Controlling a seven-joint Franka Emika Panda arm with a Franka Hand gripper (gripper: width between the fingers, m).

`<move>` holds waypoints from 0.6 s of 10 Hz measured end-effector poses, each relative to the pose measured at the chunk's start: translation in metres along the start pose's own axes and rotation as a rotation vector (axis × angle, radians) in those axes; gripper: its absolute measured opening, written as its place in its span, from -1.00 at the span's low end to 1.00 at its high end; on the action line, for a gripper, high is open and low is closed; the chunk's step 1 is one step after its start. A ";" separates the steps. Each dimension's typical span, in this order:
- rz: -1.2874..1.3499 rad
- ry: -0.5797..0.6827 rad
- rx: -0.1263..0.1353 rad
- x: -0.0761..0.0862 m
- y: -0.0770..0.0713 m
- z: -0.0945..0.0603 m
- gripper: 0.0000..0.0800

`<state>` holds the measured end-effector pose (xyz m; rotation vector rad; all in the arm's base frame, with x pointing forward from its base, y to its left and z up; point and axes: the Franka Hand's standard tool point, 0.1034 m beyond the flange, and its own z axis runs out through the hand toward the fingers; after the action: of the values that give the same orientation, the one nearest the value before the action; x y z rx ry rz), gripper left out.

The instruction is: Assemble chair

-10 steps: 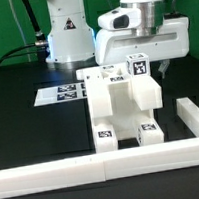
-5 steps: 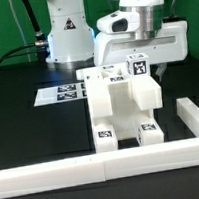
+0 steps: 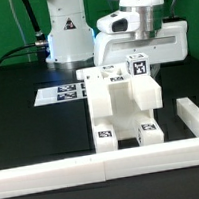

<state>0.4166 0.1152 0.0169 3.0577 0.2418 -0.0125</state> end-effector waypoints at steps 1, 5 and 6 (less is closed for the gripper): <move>0.000 0.000 0.000 0.000 0.000 0.000 -0.29; 0.008 -0.011 0.005 -0.002 -0.001 -0.003 -0.29; 0.020 -0.020 0.019 -0.005 -0.003 -0.014 -0.29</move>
Offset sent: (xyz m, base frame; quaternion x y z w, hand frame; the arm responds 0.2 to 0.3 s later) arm 0.0000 0.0000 0.0000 0.0000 0.0000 0.0000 1.0000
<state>0.4109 0.1180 0.0304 3.0770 0.2115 -0.0446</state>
